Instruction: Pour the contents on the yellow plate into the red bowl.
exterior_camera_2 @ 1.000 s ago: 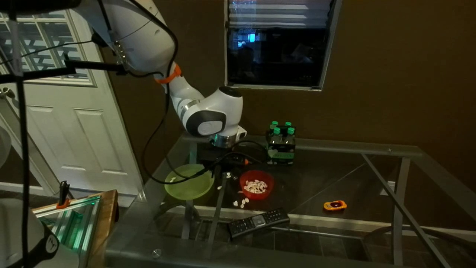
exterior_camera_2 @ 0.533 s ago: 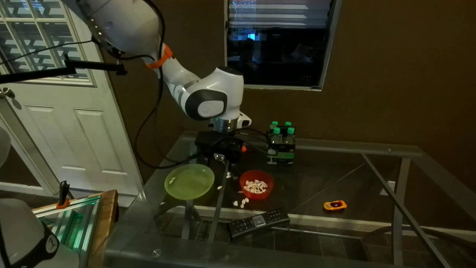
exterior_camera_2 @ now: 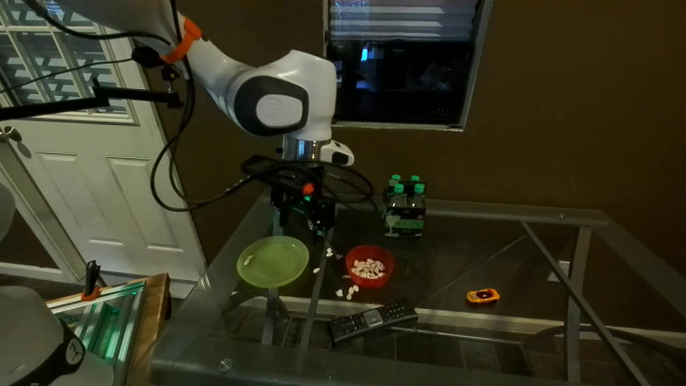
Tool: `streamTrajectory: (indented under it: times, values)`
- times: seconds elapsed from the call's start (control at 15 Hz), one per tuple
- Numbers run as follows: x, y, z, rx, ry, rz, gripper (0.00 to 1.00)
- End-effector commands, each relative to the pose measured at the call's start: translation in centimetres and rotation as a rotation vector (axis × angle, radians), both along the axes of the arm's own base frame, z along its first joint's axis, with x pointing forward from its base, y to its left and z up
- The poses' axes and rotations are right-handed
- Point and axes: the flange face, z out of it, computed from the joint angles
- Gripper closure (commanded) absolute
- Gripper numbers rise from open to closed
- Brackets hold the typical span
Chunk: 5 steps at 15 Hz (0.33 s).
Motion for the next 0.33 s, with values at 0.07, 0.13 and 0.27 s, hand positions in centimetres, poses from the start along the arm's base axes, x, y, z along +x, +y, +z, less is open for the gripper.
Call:
streamTrajectory:
  times: [0.07, 0.13, 0.27]
  values:
    - [-1.1, 0.2, 1.6, -0.068, -0.006, -0.057, 0.00]
    - [-1.4, 0.5, 2.3, -0.095, -0.018, -0.061, 0.00]
    - [-1.8, 1.0, 3.1, -0.111, -0.033, -0.064, 0.00]
